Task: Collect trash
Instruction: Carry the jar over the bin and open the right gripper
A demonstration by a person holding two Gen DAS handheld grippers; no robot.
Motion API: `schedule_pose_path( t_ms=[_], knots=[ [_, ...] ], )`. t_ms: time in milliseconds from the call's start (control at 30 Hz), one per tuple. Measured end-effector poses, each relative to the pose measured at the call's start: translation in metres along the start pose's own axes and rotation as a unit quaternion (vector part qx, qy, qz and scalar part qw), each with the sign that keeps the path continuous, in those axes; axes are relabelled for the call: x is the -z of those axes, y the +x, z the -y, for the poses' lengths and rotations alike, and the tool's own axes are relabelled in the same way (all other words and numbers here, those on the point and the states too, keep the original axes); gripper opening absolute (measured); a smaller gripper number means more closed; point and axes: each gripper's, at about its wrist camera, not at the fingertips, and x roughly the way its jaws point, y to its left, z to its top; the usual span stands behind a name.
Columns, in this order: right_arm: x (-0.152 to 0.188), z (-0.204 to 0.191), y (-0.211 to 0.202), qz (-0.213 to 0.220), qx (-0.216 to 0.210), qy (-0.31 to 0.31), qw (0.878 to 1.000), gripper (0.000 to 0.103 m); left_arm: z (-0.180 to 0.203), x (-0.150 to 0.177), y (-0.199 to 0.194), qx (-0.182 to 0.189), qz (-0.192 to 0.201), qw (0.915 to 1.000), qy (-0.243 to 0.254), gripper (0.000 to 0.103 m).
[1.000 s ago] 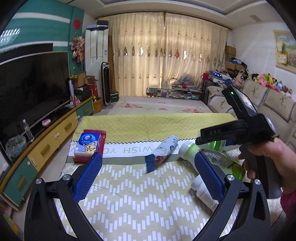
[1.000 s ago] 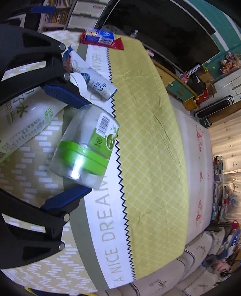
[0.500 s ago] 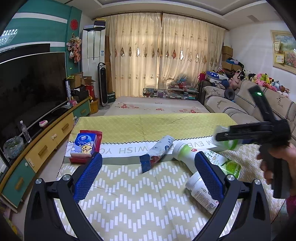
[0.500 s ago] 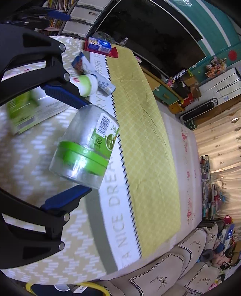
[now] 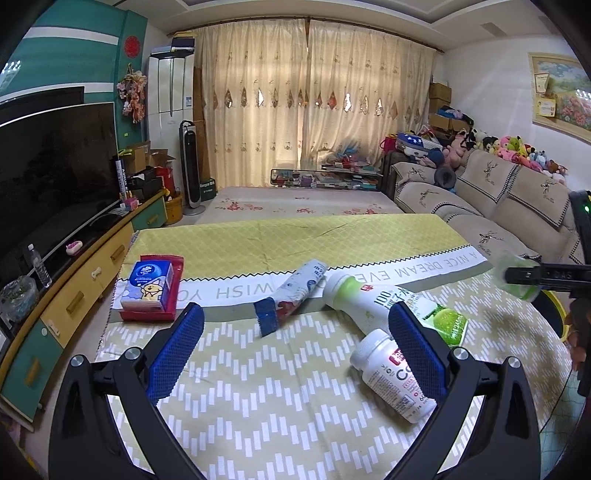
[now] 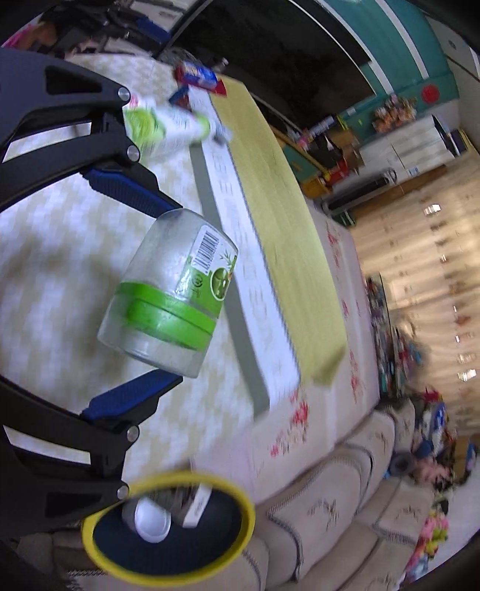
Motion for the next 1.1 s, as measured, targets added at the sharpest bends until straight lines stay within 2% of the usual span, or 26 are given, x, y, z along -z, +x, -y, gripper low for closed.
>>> schedule_pose_path(
  t_ms=[333,667,800,933,1100],
  knots=[
    [0.012,0.107,-0.019,0.016,0.088,0.069,0.994,0.079,0.004,0.002,0.004,0.011,-0.007,0.9999,0.003,0.098],
    [0.021,0.198,-0.009,-0.003,0.165,0.132,0.977,0.079,0.005,0.003,0.008,0.009,-0.014,0.9998,0.005,0.098],
    [0.021,0.214,-0.008,0.001,0.170,0.155,0.973,0.089,0.006,0.004,0.010,0.009,-0.016,0.9998,0.008,0.098],
    [0.023,0.209,-0.015,0.029,0.161,0.160,0.973,0.089,0.008,0.004,0.011,0.008,-0.017,0.9998,0.011,0.098],
    [0.033,0.182,-0.023,0.064,0.164,0.135,0.975,0.089,0.015,0.006,0.013,0.005,-0.020,0.9995,0.023,0.098]
  ],
)
